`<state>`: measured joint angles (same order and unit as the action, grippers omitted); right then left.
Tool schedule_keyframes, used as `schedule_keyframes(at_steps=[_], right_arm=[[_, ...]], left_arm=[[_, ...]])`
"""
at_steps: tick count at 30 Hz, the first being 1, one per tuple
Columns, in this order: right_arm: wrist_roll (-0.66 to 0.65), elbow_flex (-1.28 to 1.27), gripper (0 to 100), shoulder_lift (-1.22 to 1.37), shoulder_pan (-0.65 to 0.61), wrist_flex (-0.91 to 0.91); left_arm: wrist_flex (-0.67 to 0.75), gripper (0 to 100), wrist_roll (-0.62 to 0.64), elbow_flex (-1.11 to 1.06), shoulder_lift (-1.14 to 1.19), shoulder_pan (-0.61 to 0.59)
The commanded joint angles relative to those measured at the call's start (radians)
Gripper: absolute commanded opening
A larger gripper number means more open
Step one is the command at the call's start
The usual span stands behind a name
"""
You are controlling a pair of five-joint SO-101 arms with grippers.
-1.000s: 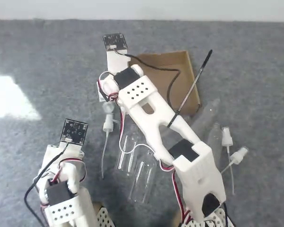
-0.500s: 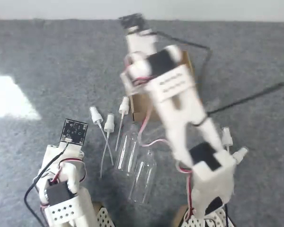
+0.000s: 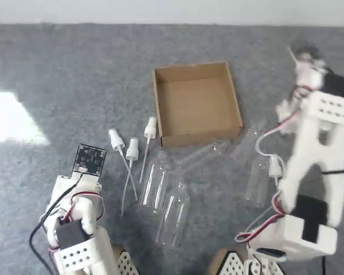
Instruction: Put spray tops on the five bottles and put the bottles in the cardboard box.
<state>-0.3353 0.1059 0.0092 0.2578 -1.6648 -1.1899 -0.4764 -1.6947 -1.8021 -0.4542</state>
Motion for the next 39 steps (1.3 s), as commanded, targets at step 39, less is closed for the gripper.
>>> schedule_keyframes(at_steps=[39], right_arm=[[-0.127,-0.689,3.8,-0.068,0.232,0.734]], left_arm=[[0.005,3,-0.009,0.010,-0.026,-0.005]])
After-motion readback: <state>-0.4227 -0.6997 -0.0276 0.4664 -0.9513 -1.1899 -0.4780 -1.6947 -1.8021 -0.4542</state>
